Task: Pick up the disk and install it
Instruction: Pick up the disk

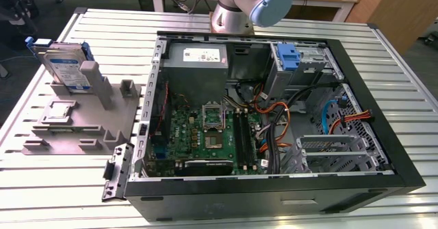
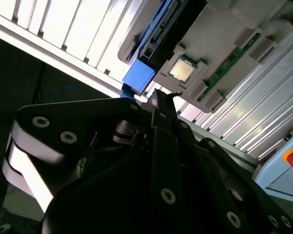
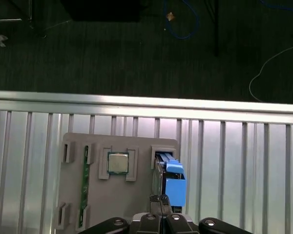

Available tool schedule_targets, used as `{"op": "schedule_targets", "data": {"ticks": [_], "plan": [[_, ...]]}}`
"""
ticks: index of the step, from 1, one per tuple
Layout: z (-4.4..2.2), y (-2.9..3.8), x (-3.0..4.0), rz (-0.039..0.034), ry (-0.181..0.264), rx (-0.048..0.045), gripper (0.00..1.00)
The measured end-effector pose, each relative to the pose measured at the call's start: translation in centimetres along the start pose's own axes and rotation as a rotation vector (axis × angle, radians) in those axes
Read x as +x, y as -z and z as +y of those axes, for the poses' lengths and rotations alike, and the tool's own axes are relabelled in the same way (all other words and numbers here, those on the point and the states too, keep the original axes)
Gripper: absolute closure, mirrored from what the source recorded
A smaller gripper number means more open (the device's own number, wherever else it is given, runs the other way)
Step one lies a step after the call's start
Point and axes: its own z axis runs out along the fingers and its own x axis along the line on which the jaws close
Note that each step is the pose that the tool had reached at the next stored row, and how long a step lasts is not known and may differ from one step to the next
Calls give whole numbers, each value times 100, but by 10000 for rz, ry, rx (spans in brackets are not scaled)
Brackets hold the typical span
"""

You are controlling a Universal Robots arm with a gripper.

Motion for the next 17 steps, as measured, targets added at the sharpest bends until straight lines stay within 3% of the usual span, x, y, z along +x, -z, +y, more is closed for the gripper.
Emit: {"op": "schedule_targets", "data": {"ticks": [6, 13, 17], "plan": [[-1, -1, 0, 40, 1019, 9, 90], [-1, -7, 0, 64, 1641, 18, 90], [5, -35, -1, 76, 1641, 172, 90]]}}
